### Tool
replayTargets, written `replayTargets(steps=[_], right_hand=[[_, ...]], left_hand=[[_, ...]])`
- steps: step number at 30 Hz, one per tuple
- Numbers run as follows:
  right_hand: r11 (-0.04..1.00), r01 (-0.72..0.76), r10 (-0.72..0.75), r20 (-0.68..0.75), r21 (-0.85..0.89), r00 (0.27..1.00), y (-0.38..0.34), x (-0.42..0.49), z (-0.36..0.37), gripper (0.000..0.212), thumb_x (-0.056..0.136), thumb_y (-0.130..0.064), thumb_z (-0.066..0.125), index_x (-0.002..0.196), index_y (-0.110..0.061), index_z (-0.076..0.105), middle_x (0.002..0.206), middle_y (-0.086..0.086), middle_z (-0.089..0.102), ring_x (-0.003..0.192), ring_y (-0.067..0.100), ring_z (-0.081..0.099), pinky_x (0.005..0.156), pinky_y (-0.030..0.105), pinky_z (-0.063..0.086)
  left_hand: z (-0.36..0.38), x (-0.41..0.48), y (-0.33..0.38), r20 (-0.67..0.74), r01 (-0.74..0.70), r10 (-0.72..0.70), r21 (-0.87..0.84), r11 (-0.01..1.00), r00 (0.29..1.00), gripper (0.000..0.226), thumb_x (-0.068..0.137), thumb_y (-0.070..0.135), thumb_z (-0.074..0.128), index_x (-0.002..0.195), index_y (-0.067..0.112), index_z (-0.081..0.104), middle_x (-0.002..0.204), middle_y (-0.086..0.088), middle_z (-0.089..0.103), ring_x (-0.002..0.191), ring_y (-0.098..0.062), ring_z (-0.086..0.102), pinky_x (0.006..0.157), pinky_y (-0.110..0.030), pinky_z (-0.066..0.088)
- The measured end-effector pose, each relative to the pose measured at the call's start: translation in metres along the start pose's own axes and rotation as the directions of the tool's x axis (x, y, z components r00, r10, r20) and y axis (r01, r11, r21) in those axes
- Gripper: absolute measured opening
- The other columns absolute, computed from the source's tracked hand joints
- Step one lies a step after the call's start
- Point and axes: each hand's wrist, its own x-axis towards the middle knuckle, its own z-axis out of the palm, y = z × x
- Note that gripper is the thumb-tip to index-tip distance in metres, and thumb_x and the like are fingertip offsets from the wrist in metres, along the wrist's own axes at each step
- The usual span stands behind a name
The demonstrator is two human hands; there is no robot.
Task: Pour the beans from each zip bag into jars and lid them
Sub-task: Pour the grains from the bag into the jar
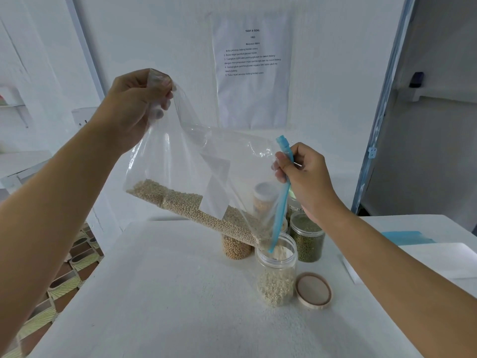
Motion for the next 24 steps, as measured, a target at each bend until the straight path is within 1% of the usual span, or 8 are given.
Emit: replayTargets(steps=[7, 9, 12, 14, 17, 20, 22, 24], right_hand=[[1.000, 0.028, -0.028, -0.022, 0.013, 0.999, 0.0016, -0.0060, -0.0007, 0.016, 0.103, -0.008, 0.057, 0.089, -0.001, 0.054, 0.076, 0.005, 0.064, 0.060, 0.004, 0.057, 0.064, 0.015, 0.048], [0.999, 0.036, -0.036, 0.001, -0.003, 0.999, 0.0011, -0.0074, 0.0000, 0.017, 0.103, -0.009, 0.057, 0.087, -0.002, 0.054, 0.075, 0.004, 0.064, 0.060, 0.004, 0.057, 0.065, 0.016, 0.048], [0.999, 0.039, -0.039, -0.020, -0.007, 0.999, 0.0000, -0.0067, -0.0010, 0.019, 0.103, -0.011, 0.058, 0.084, -0.006, 0.053, 0.075, 0.001, 0.065, 0.061, 0.005, 0.057, 0.066, 0.016, 0.049], [0.999, 0.031, -0.031, -0.001, -0.007, 1.000, -0.0009, -0.0066, -0.0010, 0.021, 0.103, -0.010, 0.058, 0.083, -0.008, 0.054, 0.075, 0.001, 0.065, 0.061, 0.005, 0.057, 0.066, 0.016, 0.049], [0.999, 0.034, -0.034, -0.007, -0.004, 0.999, -0.0007, -0.0070, -0.0019, 0.020, 0.103, -0.008, 0.057, 0.084, -0.006, 0.052, 0.076, 0.003, 0.064, 0.060, 0.003, 0.056, 0.065, 0.016, 0.048], [0.999, 0.045, -0.044, 0.035, -0.018, 0.998, -0.0014, -0.0069, -0.0017, 0.020, 0.102, -0.007, 0.058, 0.083, -0.005, 0.052, 0.074, 0.002, 0.064, 0.059, 0.005, 0.056, 0.065, 0.017, 0.048], [0.998, 0.053, -0.053, 0.008, -0.017, 0.999, -0.0009, -0.0057, -0.0029, 0.020, 0.102, -0.008, 0.058, 0.083, -0.005, 0.052, 0.074, 0.000, 0.064, 0.059, 0.006, 0.056, 0.066, 0.018, 0.048], [0.998, 0.054, -0.053, 0.018, -0.027, 0.998, -0.0017, -0.0051, -0.0034, 0.020, 0.102, -0.008, 0.058, 0.084, -0.004, 0.052, 0.073, -0.001, 0.065, 0.060, 0.006, 0.056, 0.066, 0.018, 0.048]], left_hand=[[0.0019, -0.0026, 0.0008, 0.000, 0.001, -0.001, 0.005, 1.000, 1.000, 0.019, 0.101, 0.012, 0.060, 0.083, 0.016, 0.067, 0.077, 0.004, 0.061, 0.070, -0.013, 0.050, 0.064, -0.025, 0.035], [0.0030, -0.0028, 0.0010, 0.006, 0.001, -0.001, 0.006, 1.000, 1.000, 0.018, 0.100, 0.012, 0.061, 0.084, 0.016, 0.067, 0.077, 0.004, 0.061, 0.070, -0.013, 0.050, 0.064, -0.025, 0.035], [0.0021, -0.0019, 0.0016, 0.000, 0.000, 0.000, -0.002, 1.000, 1.000, 0.016, 0.100, 0.013, 0.062, 0.085, 0.015, 0.067, 0.078, 0.004, 0.061, 0.070, -0.013, 0.050, 0.064, -0.025, 0.035], [0.0014, -0.0017, 0.0018, 0.009, -0.002, 0.002, 0.006, 1.000, 1.000, 0.015, 0.100, 0.014, 0.062, 0.086, 0.014, 0.067, 0.077, 0.004, 0.060, 0.070, -0.013, 0.050, 0.064, -0.024, 0.036], [0.0027, -0.0023, 0.0012, 0.009, 0.002, -0.002, 0.008, 1.000, 1.000, 0.015, 0.100, 0.014, 0.062, 0.086, 0.014, 0.068, 0.077, 0.003, 0.061, 0.071, -0.013, 0.051, 0.064, -0.024, 0.037], [0.0038, -0.0029, 0.0009, 0.006, 0.002, -0.002, 0.001, 1.000, 1.000, 0.014, 0.100, 0.013, 0.062, 0.086, 0.014, 0.067, 0.079, 0.003, 0.060, 0.070, -0.012, 0.051, 0.064, -0.025, 0.036], [0.0039, -0.0028, 0.0012, 0.010, 0.005, -0.005, -0.020, 1.000, 1.000, 0.014, 0.099, 0.013, 0.062, 0.087, 0.014, 0.067, 0.081, 0.001, 0.060, 0.070, -0.012, 0.051, 0.064, -0.025, 0.036], [0.0044, -0.0028, 0.0021, 0.010, 0.009, -0.009, -0.032, 0.999, 1.000, 0.015, 0.099, 0.013, 0.062, 0.085, 0.015, 0.067, 0.082, 0.001, 0.061, 0.070, -0.013, 0.051, 0.064, -0.025, 0.035]])
